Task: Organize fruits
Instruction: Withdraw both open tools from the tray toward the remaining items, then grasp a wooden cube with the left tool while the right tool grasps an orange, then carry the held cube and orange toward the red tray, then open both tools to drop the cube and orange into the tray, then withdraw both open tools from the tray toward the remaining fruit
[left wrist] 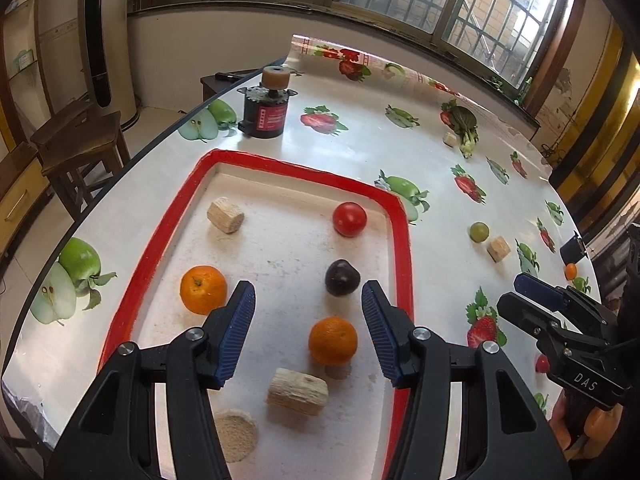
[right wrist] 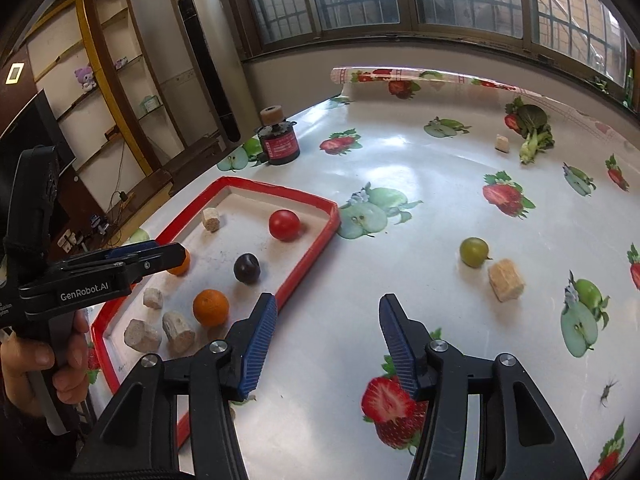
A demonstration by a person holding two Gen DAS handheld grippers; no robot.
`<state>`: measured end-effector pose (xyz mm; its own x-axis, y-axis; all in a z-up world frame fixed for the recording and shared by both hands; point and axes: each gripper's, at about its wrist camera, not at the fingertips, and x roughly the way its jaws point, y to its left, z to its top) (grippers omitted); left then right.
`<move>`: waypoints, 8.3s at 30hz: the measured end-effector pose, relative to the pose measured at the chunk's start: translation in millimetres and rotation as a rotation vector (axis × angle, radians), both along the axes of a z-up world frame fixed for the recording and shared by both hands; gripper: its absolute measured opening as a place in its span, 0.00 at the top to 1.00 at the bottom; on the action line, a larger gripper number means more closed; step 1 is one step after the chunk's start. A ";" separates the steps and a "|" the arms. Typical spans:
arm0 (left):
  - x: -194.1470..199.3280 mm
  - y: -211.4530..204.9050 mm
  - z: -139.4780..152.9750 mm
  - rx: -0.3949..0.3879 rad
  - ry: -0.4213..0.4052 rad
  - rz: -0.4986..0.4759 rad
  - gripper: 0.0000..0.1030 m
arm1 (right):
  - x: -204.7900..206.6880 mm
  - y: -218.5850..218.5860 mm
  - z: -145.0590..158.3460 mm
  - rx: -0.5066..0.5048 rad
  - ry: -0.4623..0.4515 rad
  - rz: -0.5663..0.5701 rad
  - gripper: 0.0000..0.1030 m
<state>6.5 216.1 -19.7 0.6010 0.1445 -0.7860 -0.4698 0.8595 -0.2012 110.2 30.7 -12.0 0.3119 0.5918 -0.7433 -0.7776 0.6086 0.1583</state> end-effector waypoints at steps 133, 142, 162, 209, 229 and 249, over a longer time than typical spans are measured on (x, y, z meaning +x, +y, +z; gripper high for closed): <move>-18.9 -73.7 2.3 -0.015 -0.082 -0.129 0.74 | -16.2 -100.0 0.6 0.096 0.021 -0.169 0.66; -34.1 -60.6 -1.2 -0.021 -0.080 -0.101 0.74 | -31.6 -74.8 1.1 0.088 0.023 -0.111 0.66; -86.1 -14.7 -6.4 -0.032 -0.080 0.008 0.74 | -77.0 -18.6 -0.6 0.069 0.025 0.039 0.66; -110.8 23.1 -53.2 -0.024 0.037 0.063 0.74 | -138.3 75.2 -56.4 -0.098 0.070 0.284 0.66; -114.0 26.6 -42.8 -0.024 0.050 0.115 0.36 | -131.1 58.7 -43.5 -0.074 0.055 0.257 0.51; -88.2 -4.1 -13.7 -0.018 -0.003 0.034 0.36 | -94.8 -21.3 -21.6 -0.005 0.040 0.085 0.51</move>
<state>-81.7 212.0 -33.4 0.5982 0.1509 -0.7870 -0.4985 0.8391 -0.2180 15.4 9.4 -33.6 0.2305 0.6109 -0.7574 -0.8195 0.5416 0.1874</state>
